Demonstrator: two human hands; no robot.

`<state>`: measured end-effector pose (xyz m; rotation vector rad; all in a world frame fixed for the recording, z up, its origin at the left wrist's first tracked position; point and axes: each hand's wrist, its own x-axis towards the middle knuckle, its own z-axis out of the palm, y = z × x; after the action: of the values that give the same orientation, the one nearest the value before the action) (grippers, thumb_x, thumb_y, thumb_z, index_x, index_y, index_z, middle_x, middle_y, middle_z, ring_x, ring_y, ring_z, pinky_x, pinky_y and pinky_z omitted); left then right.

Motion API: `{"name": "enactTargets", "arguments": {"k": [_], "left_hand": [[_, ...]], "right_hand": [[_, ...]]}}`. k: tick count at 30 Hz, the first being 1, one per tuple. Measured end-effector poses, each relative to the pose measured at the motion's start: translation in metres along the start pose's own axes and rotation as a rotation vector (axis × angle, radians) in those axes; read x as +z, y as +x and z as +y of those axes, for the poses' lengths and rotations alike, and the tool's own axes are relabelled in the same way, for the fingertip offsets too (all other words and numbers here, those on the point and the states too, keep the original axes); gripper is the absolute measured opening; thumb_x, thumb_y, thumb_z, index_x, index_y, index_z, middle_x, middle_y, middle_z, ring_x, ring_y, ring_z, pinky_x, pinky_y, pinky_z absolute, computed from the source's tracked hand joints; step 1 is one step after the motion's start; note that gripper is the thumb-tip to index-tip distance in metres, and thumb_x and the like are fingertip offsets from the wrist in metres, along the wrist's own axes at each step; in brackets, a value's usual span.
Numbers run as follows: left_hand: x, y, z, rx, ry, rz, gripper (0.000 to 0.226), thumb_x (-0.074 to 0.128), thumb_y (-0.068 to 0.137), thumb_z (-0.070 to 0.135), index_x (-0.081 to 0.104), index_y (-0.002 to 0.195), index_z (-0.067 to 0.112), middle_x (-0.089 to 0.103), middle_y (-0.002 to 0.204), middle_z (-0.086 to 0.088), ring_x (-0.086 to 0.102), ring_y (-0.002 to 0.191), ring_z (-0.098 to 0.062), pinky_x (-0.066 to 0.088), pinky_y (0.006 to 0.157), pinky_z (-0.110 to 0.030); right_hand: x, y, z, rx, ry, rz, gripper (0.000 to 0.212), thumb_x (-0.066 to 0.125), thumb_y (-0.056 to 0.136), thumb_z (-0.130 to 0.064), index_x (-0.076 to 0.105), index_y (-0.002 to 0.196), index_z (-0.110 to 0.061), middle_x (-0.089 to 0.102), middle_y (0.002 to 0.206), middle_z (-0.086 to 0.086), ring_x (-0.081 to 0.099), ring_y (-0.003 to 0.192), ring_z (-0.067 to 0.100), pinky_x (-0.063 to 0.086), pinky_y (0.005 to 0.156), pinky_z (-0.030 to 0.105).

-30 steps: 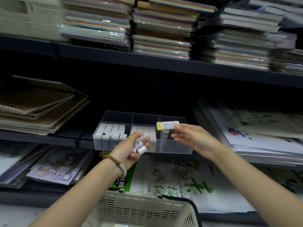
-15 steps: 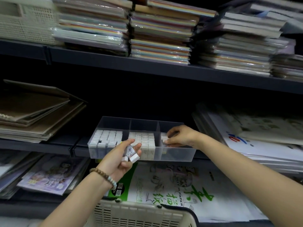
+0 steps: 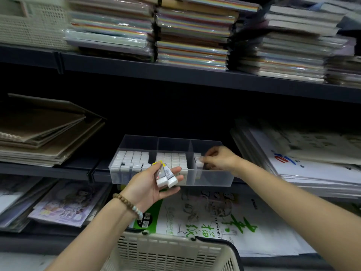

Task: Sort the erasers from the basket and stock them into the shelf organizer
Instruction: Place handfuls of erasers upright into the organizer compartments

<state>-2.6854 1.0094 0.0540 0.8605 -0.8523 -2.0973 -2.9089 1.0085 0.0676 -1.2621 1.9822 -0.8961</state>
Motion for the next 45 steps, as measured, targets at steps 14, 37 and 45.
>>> {"name": "enactTargets", "arguments": {"k": [14, 37, 45], "left_hand": [[0.017, 0.001, -0.026, 0.22, 0.189, 0.072, 0.046, 0.025, 0.103, 0.036, 0.064, 0.113, 0.014, 0.065, 0.111, -0.014, 0.055, 0.101, -0.021, 0.04, 0.098, -0.033], [0.005, 0.015, -0.014, 0.669, 0.936, -0.029, 0.044, 0.044, 0.076, 0.061, 0.062, 0.103, 0.031, 0.068, 0.095, 0.017, 0.059, 0.091, 0.007, 0.047, 0.076, -0.011], [-0.021, 0.029, -0.014, 0.714, 1.612, 0.009, 0.076, 0.007, 0.084, 0.067, 0.036, 0.143, 0.029, 0.036, 0.147, 0.013, 0.022, 0.137, 0.0, 0.008, 0.109, -0.017]], "right_hand": [[0.062, -0.095, -0.007, -0.078, 0.778, -0.226, 0.037, 0.071, 0.08, -0.021, 0.056, 0.111, -0.008, 0.072, 0.087, 0.001, 0.069, 0.076, 0.013, 0.056, 0.065, 0.023], [0.011, -0.068, 0.006, -0.181, 0.8, -0.109, 0.028, 0.062, 0.085, -0.022, 0.067, 0.109, -0.007, 0.073, 0.101, 0.008, 0.07, 0.094, 0.014, 0.053, 0.073, 0.015], [-0.047, -0.024, -0.001, -0.118, 0.262, -0.165, 0.033, 0.066, 0.087, -0.017, 0.061, 0.116, -0.003, 0.072, 0.099, 0.012, 0.071, 0.086, 0.016, 0.057, 0.074, 0.02]]}}
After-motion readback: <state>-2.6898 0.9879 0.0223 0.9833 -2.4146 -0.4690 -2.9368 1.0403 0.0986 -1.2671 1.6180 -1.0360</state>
